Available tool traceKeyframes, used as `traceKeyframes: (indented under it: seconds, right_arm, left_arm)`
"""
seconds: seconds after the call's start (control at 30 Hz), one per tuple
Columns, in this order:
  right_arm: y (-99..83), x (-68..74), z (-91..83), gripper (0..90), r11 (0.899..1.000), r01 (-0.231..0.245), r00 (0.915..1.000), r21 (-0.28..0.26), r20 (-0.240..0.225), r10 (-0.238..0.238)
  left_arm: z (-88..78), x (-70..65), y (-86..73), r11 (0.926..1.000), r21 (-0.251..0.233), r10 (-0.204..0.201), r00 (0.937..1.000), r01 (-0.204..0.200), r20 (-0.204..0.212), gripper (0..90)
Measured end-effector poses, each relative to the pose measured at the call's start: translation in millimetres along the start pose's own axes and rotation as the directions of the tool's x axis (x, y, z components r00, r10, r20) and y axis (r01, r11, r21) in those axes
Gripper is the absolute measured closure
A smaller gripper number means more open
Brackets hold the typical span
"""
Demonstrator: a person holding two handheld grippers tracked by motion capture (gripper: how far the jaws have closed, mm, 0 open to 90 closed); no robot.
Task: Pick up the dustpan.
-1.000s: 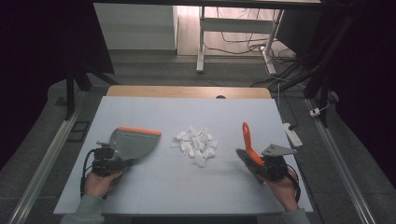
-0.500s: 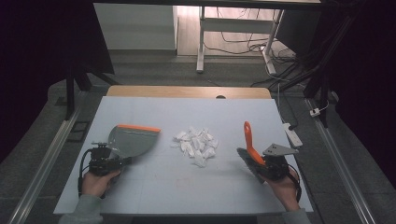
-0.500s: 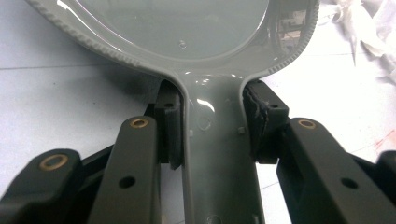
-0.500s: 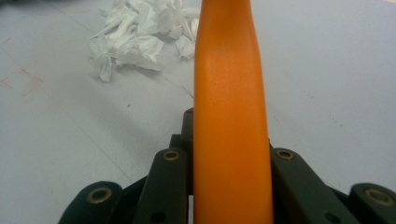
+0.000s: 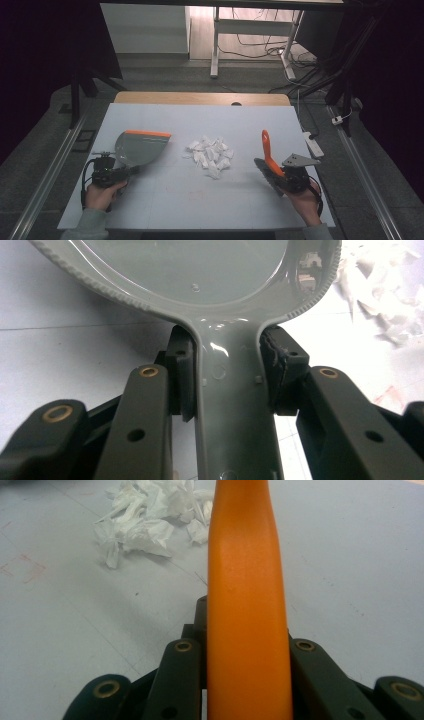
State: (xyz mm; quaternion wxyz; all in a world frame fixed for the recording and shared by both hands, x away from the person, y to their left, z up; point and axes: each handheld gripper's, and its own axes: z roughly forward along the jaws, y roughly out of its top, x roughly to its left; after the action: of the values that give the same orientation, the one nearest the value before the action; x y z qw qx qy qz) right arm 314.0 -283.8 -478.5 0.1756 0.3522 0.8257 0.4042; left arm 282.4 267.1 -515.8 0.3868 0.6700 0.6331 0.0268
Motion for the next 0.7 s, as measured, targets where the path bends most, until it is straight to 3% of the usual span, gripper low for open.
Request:
traceKeyframes:
  seconds: [0.4,0.7]
  right_arm:
    - [-0.1,-0.3,0.4,76.4,1.000,-0.001,1.0000,-0.002,-0.007,0.001]
    - [1.3,-0.1,-1.0,76.4,1.000,-0.017,0.9997,-0.022,-0.016,0.017]
  left_arm:
    - [-8.5,-3.0,2.3,0.9980,-0.058,0.027,0.9972,-0.023,0.070,61.8]
    - [-12.8,-1.9,5.7,0.9946,-0.078,0.078,0.9894,-0.069,0.122,61.8]
